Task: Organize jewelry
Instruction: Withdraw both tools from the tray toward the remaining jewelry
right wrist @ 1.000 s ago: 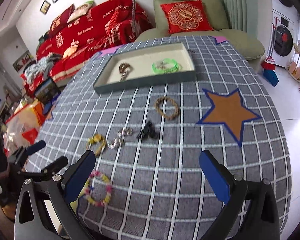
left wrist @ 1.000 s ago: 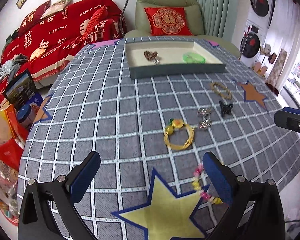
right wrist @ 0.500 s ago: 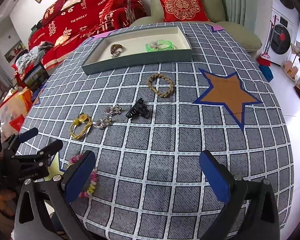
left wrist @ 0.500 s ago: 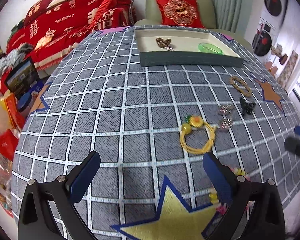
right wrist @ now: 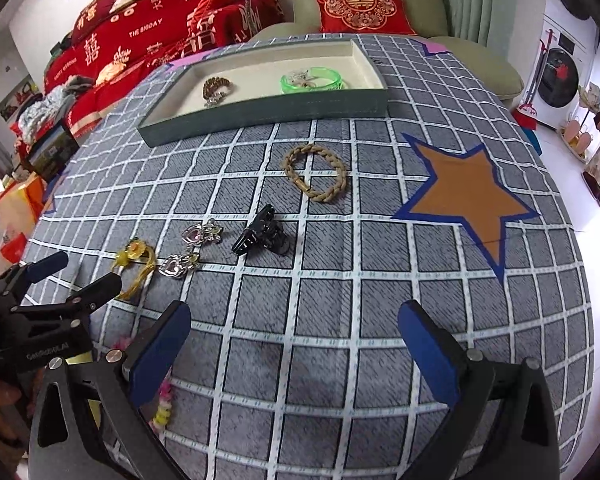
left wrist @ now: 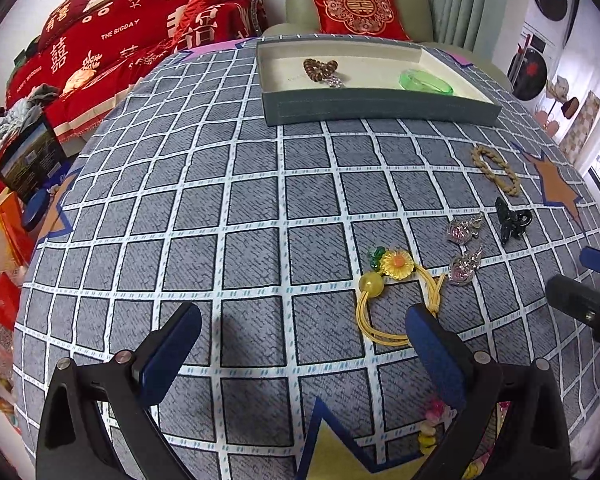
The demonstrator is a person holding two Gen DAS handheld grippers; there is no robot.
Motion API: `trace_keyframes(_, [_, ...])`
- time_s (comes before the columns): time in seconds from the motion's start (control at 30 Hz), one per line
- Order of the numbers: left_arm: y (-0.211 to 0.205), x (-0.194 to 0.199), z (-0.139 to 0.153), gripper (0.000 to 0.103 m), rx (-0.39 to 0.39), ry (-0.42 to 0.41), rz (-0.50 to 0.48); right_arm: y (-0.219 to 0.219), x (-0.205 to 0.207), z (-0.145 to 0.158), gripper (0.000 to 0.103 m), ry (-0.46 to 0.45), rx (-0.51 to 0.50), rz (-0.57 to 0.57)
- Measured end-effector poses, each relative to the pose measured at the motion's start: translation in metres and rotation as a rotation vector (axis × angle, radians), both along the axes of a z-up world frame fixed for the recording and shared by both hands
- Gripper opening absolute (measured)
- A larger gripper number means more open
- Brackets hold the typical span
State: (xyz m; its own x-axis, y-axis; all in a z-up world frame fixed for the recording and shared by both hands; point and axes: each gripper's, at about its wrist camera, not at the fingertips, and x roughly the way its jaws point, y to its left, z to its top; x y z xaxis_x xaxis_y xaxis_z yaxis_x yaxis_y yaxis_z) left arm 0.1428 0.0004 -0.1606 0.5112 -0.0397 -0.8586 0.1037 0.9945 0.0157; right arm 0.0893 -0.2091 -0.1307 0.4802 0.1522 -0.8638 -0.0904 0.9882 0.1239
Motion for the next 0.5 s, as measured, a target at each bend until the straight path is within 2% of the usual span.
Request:
trace_keyframes(0.23, [-0.004,0.005,0.000,0.103,0.014,-0.001,-0.016,0.004,0.014,-0.016,0.094,0.039,0.002,-0.016])
trace_keyframes(0.5, [-0.010,0.006,-0.003,0.102,0.020,0.003,-0.042,0.012,0.030,-0.017,0.093,0.032,0.007,-0.028])
